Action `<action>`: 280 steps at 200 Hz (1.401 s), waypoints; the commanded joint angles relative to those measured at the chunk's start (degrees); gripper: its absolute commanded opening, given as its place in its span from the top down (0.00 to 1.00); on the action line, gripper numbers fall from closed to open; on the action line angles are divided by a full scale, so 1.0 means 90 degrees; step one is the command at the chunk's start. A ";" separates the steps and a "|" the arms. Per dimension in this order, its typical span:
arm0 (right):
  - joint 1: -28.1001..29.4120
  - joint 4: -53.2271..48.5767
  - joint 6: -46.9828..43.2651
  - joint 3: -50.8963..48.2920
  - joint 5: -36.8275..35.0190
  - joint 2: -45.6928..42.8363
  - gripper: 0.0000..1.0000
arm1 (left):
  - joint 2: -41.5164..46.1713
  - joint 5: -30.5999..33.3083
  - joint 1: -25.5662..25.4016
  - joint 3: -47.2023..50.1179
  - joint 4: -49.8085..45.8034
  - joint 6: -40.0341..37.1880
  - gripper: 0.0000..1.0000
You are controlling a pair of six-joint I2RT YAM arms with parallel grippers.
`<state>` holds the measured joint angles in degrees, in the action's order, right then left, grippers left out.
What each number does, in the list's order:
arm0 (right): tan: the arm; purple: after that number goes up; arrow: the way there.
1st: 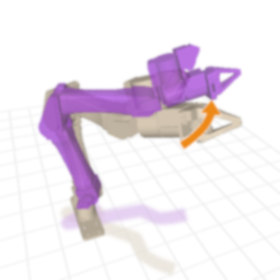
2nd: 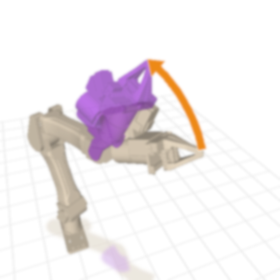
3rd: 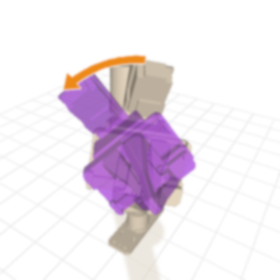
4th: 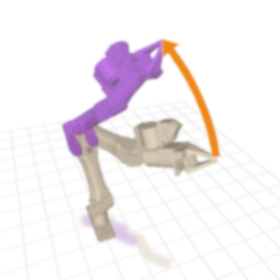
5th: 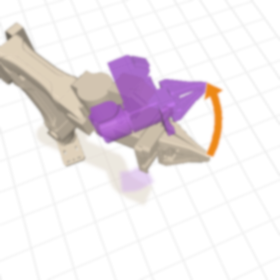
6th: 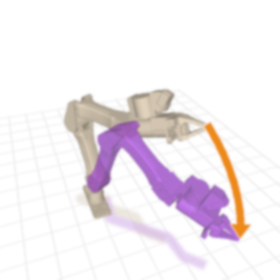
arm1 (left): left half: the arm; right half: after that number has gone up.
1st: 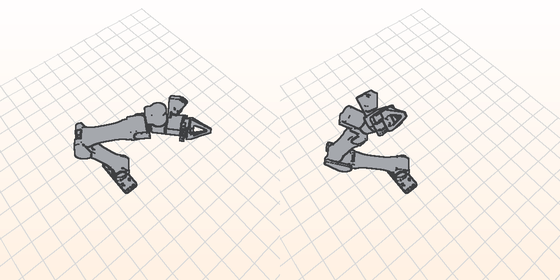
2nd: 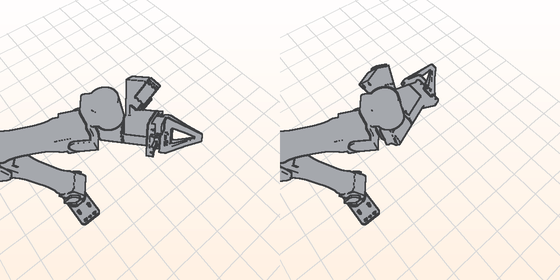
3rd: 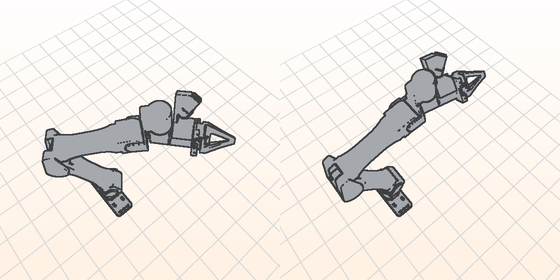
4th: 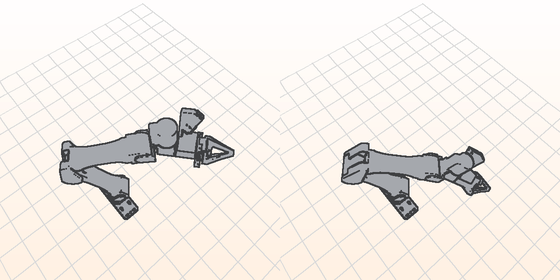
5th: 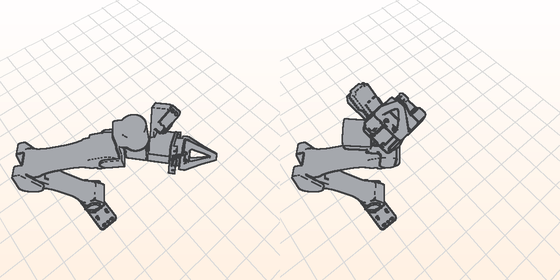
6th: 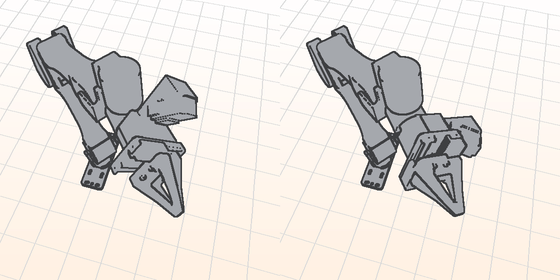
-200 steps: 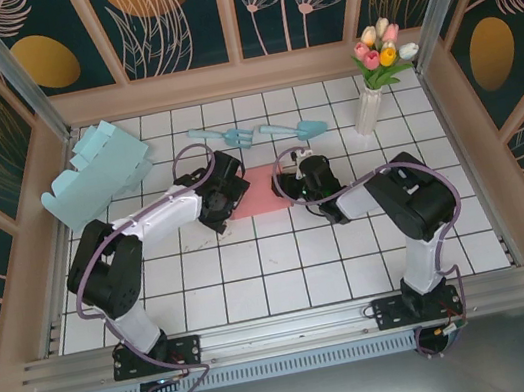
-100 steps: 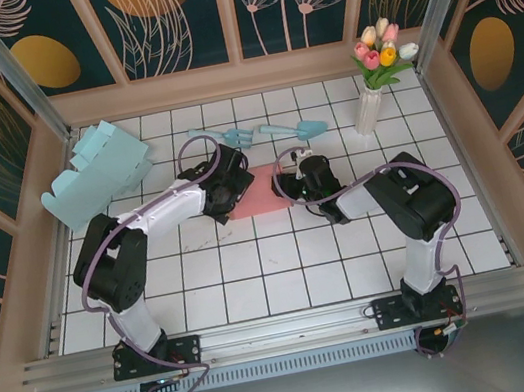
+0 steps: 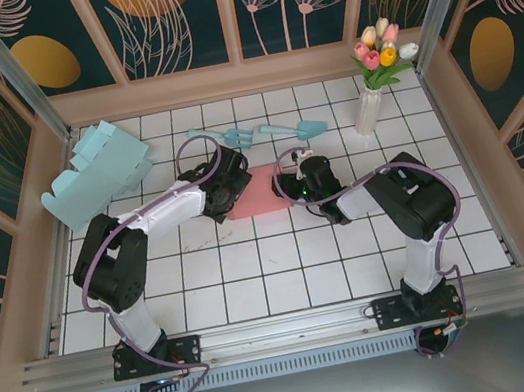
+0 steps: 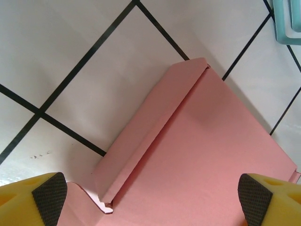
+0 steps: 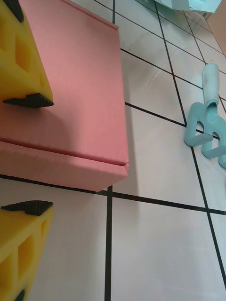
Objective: Fold the paper box
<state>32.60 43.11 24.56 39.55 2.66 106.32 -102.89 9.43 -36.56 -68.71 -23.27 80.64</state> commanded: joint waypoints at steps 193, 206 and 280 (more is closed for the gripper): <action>-0.0063 -0.0559 0.0172 -0.0283 0.0047 0.0465 0.44 | -0.0500 -0.1048 -0.0280 -0.0105 0.0515 0.0289 0.05; -0.0058 -0.0552 0.0172 -0.0284 0.0057 0.0472 0.44 | -0.0511 -0.1021 -0.0293 -0.0119 0.0496 0.0273 0.05; -0.0097 -0.0578 0.0096 -0.0361 0.0038 0.0437 0.44 | -0.0663 -0.0716 -0.0262 0.0077 0.0407 0.0093 0.07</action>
<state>32.23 46.26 26.06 38.85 3.09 107.63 -107.04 2.00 -38.81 -68.05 -20.27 82.08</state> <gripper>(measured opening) 0.562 0.935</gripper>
